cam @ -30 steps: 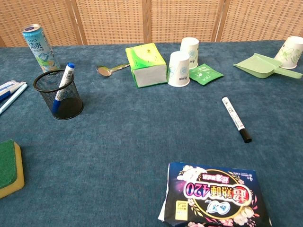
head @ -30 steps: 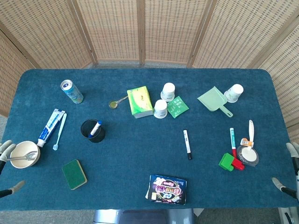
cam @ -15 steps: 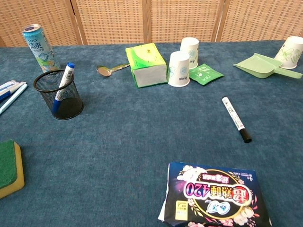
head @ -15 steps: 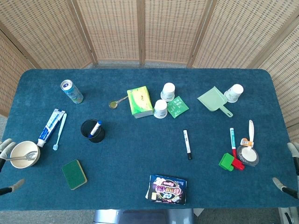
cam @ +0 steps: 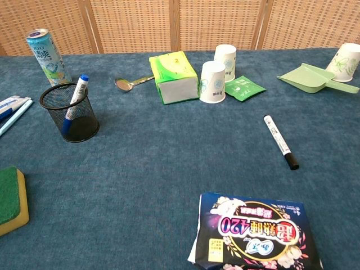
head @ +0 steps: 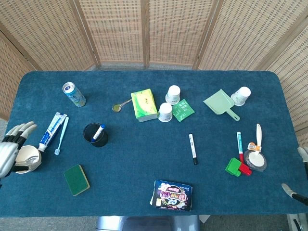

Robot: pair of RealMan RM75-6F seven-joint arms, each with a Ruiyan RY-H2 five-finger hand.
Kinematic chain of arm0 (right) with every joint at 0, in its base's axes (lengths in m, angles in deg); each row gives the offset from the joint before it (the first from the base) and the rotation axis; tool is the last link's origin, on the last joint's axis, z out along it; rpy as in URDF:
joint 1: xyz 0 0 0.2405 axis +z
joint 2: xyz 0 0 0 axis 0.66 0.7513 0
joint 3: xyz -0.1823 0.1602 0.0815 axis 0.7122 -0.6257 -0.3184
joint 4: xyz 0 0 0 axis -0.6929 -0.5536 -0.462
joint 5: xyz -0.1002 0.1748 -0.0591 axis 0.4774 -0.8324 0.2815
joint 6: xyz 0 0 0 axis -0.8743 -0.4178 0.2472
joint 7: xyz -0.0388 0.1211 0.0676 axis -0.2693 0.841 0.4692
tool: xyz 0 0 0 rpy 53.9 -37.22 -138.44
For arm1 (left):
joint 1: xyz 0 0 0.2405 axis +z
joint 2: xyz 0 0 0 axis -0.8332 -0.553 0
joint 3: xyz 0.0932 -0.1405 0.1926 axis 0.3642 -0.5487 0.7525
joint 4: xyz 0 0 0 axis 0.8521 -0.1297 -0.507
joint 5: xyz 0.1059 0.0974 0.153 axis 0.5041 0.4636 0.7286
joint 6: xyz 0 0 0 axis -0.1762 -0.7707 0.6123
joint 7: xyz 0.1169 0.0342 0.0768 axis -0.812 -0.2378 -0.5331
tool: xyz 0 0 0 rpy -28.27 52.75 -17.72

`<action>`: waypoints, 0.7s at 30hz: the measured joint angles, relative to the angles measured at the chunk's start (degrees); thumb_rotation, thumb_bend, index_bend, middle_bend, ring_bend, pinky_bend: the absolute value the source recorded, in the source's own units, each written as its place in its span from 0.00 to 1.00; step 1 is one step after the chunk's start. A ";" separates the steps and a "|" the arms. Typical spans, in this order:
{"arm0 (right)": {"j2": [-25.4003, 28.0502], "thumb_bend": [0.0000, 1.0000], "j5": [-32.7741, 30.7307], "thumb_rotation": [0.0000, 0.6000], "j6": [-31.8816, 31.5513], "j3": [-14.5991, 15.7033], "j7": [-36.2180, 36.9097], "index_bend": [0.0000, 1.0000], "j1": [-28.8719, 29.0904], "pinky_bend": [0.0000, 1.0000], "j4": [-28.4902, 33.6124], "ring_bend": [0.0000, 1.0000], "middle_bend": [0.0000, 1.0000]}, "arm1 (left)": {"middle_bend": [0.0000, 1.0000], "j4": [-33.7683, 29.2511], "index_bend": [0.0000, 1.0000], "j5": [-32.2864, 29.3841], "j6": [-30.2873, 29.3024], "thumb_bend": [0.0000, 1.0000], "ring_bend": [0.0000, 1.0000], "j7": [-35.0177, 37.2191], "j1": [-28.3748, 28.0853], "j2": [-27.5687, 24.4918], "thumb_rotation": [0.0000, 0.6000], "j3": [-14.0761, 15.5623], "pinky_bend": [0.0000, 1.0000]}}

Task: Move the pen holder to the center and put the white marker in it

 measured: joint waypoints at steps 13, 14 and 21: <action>0.51 0.00 -1.16 1.00 0.75 -0.33 2.33 0.07 0.27 0.00 -0.50 0.00 0.00 | 0.00 2.10 0.00 -12.11 19.69 0.00 0.00 -9.55 -14.86 6.65 1.00 -5.08 0.00; 0.50 0.00 -1.18 1.00 0.83 -0.34 2.49 0.07 0.31 0.00 -0.54 0.00 0.00 | 0.00 1.87 0.00 -13.28 20.64 0.00 0.00 -10.61 -15.54 6.99 1.00 -5.33 0.00; 0.42 0.00 -1.05 1.00 0.79 -0.37 3.03 0.07 0.40 0.00 -0.77 0.00 0.00 | 0.00 1.02 0.00 -21.77 26.39 0.00 0.00 -18.46 -20.26 9.55 1.00 -6.23 0.00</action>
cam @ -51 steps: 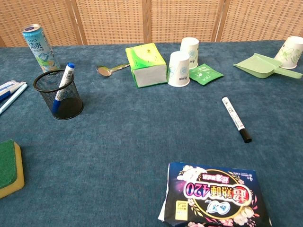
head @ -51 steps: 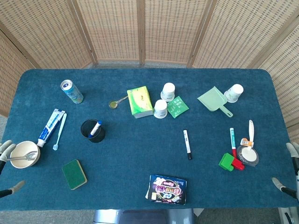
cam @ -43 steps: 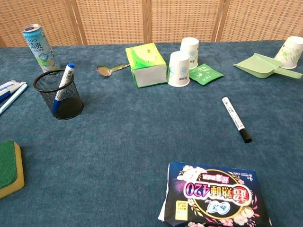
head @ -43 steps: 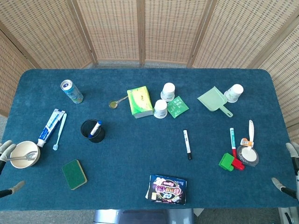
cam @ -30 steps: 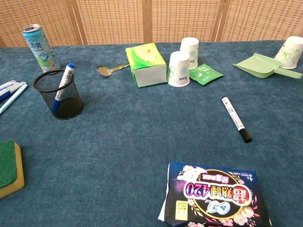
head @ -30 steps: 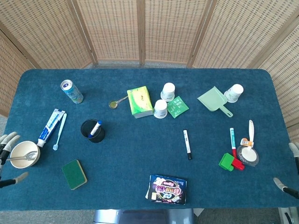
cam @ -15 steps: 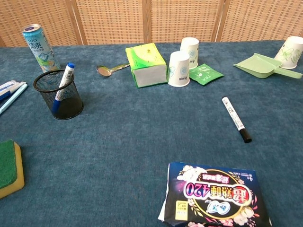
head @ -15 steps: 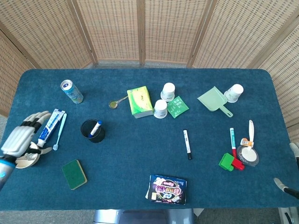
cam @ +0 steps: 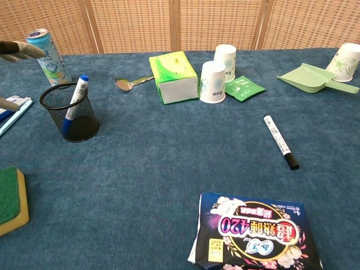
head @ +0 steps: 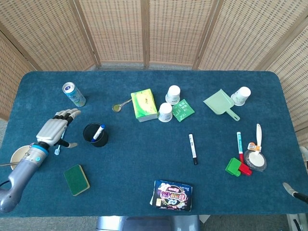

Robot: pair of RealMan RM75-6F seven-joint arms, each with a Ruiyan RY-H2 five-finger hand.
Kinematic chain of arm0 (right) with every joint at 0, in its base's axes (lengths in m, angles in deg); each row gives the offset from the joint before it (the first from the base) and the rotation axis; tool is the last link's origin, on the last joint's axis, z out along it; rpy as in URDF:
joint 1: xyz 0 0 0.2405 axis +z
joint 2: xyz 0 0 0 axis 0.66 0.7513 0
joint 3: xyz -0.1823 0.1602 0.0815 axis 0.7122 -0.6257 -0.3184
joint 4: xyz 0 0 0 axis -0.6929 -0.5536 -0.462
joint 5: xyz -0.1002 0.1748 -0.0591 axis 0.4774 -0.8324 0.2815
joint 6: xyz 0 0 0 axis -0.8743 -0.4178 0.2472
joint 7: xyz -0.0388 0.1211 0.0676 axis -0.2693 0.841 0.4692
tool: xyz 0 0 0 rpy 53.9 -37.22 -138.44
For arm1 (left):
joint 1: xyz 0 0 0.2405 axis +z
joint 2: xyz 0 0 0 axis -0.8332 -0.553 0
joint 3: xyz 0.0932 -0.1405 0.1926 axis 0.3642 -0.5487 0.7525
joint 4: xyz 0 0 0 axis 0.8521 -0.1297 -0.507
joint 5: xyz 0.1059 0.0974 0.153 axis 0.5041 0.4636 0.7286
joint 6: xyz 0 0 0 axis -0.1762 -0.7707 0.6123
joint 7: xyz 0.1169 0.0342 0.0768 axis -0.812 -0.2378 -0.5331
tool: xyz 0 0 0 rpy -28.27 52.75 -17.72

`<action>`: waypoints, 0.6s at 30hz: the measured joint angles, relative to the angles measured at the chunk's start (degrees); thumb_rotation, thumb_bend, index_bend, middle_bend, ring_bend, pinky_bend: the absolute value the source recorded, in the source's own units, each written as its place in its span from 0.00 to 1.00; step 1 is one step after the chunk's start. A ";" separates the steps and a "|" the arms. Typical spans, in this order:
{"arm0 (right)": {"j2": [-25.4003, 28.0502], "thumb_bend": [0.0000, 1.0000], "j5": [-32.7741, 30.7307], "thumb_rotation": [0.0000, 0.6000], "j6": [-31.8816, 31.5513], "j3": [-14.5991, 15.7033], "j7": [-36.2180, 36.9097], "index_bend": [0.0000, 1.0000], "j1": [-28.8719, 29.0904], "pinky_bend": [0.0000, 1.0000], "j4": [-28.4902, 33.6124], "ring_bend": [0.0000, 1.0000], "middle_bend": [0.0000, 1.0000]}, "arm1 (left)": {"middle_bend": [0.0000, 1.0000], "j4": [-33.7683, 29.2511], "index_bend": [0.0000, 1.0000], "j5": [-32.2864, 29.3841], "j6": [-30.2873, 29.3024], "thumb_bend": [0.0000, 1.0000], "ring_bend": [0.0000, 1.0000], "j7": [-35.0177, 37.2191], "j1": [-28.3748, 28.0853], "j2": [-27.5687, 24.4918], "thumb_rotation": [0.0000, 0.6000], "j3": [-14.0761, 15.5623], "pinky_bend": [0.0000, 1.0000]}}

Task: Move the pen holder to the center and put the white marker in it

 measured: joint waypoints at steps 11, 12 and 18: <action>0.55 0.00 0.14 1.00 0.14 0.21 2.39 0.07 -0.04 0.00 -0.01 0.00 0.00 | 0.00 -0.03 0.00 -9.80 0.78 0.00 0.00 -12.24 -5.12 5.18 1.00 0.14 0.19; 0.62 0.00 0.07 1.00 0.09 0.18 2.69 0.07 -0.08 0.00 -0.04 0.00 0.00 | 0.00 0.01 0.00 -10.86 0.53 0.00 0.00 -13.56 -5.56 5.71 1.00 0.18 0.22; 0.90 0.00 -0.26 1.00 0.24 0.07 3.95 0.07 -0.05 0.00 -0.29 0.00 0.00 | 0.29 0.20 0.13 -16.93 -3.17 0.01 0.23 -21.59 -8.17 9.48 1.00 0.45 0.48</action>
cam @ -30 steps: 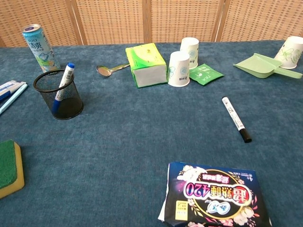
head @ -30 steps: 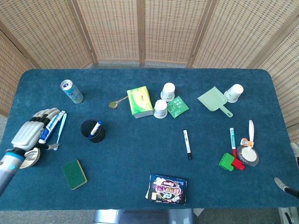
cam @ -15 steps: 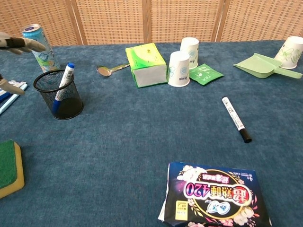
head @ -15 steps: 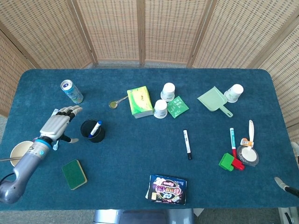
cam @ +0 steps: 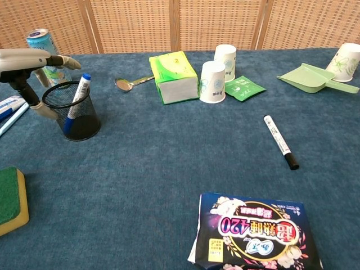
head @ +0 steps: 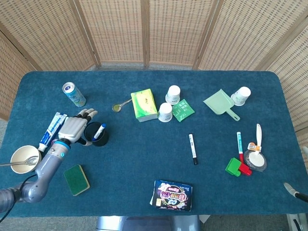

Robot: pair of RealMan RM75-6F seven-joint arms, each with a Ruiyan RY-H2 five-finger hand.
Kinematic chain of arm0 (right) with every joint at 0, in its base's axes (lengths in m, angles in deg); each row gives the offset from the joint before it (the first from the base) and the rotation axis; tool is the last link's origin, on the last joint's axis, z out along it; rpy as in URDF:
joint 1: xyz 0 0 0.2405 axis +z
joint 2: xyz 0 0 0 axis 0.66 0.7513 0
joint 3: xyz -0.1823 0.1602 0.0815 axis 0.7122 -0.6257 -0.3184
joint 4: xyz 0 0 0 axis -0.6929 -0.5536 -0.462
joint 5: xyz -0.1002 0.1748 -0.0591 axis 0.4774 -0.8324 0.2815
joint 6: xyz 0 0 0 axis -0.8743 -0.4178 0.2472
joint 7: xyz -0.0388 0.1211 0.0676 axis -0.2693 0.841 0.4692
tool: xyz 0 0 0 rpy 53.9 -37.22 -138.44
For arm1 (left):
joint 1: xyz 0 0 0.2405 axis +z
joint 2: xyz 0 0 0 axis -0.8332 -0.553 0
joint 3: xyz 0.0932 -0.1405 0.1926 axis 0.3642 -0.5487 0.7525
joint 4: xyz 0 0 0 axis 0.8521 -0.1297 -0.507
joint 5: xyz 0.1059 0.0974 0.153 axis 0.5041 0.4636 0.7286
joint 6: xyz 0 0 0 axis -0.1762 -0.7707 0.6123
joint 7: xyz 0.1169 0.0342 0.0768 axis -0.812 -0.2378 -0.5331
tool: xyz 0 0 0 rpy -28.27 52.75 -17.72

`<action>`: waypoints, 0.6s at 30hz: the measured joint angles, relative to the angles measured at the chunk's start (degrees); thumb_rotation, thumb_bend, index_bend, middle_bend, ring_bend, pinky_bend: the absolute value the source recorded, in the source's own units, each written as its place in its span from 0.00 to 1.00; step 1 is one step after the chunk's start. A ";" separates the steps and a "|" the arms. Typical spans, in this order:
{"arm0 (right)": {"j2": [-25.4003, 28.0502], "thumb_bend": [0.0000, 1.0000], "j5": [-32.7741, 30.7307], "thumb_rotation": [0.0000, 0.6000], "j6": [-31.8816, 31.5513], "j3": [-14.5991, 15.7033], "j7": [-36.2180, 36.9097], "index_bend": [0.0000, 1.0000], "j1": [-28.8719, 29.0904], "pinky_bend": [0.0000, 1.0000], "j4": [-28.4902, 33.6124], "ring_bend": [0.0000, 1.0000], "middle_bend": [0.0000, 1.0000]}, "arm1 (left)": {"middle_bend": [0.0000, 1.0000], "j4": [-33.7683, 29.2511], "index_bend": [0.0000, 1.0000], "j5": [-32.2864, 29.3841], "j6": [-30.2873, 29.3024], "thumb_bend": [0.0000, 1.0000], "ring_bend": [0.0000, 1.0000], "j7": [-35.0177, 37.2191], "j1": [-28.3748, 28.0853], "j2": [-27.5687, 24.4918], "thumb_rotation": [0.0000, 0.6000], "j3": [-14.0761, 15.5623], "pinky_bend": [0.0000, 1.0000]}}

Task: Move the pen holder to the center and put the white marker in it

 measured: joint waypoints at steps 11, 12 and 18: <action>0.52 0.00 -0.03 1.00 -0.12 0.02 2.00 0.07 -0.10 0.00 -0.27 0.00 0.00 | 0.49 0.01 0.27 -4.64 -5.15 0.06 0.37 -6.97 -2.32 4.49 1.00 0.81 0.53; 0.54 0.00 -0.03 1.00 -0.12 0.01 2.10 0.07 -0.10 0.00 -0.29 0.00 0.00 | 0.49 -0.33 0.28 -4.63 -5.31 0.07 0.37 -6.91 -2.35 4.45 1.00 0.73 0.53; 0.51 0.00 0.34 1.00 0.07 0.21 1.80 0.07 -0.01 0.00 -0.24 0.00 0.00 | 0.48 -4.92 0.28 -2.66 -5.45 0.08 0.37 -4.05 -2.46 2.57 1.00 -0.62 0.52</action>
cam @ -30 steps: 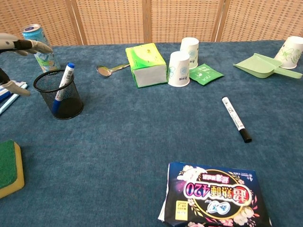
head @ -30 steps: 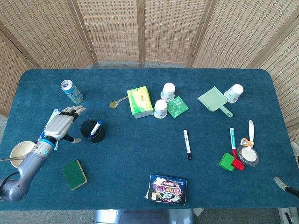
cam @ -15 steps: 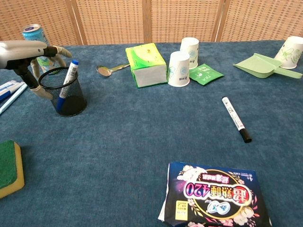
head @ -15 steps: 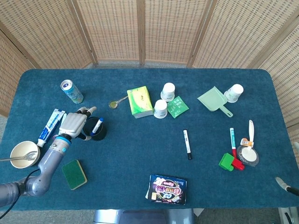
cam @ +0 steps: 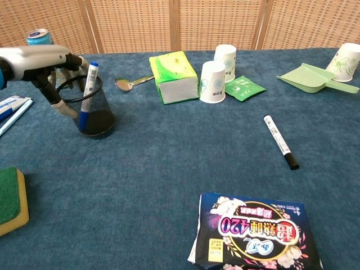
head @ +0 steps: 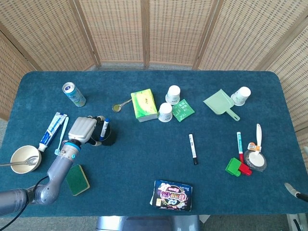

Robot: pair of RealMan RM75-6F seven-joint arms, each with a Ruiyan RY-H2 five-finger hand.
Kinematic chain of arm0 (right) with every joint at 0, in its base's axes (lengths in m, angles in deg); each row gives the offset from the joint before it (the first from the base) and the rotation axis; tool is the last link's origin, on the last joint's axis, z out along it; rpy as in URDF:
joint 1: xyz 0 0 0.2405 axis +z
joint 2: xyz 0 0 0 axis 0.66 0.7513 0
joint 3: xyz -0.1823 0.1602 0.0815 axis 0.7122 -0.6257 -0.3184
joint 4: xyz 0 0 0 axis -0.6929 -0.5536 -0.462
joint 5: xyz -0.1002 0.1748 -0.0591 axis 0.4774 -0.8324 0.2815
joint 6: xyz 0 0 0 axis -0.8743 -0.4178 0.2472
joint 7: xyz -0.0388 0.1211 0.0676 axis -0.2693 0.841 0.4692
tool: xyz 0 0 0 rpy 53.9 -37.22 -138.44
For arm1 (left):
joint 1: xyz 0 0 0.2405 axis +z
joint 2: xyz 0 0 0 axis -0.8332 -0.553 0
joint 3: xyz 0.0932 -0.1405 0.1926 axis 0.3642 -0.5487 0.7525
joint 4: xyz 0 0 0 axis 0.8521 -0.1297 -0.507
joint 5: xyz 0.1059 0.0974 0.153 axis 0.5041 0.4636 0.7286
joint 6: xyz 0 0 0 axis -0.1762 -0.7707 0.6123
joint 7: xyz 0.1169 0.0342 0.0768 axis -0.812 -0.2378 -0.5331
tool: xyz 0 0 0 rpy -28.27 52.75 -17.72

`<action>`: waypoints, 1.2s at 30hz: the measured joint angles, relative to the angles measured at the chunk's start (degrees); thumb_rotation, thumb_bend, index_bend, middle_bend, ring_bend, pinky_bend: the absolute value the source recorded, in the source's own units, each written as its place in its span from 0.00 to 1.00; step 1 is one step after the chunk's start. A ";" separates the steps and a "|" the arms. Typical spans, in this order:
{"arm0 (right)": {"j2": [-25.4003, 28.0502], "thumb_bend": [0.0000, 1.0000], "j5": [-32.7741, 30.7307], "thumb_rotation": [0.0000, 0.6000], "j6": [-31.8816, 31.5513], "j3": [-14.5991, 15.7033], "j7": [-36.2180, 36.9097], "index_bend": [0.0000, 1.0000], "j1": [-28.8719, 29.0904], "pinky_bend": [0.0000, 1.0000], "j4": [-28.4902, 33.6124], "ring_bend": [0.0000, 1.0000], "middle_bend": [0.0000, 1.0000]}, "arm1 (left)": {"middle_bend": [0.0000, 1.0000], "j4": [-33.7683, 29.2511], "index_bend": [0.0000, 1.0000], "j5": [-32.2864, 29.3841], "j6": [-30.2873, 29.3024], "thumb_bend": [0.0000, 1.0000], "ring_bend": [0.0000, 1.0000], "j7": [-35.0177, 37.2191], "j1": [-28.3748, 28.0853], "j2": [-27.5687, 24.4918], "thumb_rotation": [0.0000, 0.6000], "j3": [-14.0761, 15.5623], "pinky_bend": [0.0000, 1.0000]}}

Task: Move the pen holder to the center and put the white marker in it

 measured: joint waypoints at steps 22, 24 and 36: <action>0.25 0.00 -1.45 1.00 1.18 -0.25 1.51 0.09 0.38 0.00 -0.44 0.00 0.00 | 0.47 -7.19 0.27 -10.87 -2.82 0.08 0.37 -14.91 -17.46 5.46 1.00 -8.96 0.51; 0.28 0.00 -2.02 1.00 1.54 -0.43 1.83 0.09 0.53 0.00 -0.59 0.00 0.00 | 0.47 -5.68 0.27 -12.81 -2.97 0.08 0.37 -16.65 -19.74 7.55 1.00 -9.44 0.51; 0.85 0.00 -4.35 1.00 2.54 -1.40 5.15 0.09 0.81 0.00 -1.59 0.00 0.00 | 0.47 8.65 0.27 -22.36 -2.41 0.08 0.37 -22.42 -29.57 18.25 1.00 -10.22 0.51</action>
